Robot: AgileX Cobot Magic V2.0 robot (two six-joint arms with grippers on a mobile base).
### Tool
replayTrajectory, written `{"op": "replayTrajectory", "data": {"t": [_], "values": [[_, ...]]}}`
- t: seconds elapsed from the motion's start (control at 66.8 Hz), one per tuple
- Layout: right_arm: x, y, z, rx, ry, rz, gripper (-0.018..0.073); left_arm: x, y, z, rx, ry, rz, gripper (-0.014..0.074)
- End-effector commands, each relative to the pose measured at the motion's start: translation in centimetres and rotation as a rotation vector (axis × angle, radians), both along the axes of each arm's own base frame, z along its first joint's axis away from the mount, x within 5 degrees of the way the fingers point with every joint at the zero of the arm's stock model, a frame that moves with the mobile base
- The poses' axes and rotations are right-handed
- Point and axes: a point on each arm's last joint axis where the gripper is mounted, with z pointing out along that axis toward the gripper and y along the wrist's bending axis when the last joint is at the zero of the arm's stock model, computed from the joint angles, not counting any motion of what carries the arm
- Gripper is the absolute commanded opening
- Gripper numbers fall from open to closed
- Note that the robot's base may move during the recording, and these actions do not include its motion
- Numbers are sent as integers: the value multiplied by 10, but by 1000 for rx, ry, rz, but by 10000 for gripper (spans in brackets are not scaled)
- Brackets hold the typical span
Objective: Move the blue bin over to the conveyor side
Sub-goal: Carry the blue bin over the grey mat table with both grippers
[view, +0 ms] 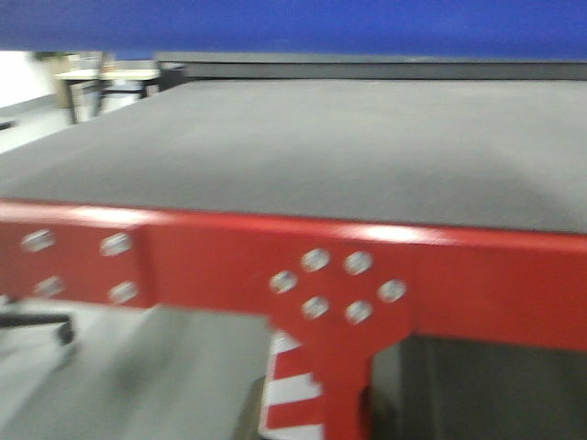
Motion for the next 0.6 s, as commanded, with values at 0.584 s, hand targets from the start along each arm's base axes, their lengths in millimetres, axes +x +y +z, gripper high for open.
{"op": "replayTrajectory", "data": {"t": [0.584], "values": [[0, 0, 28, 40, -282, 21, -78, -5, -1, 19, -5, -154, -33, -17]]}}
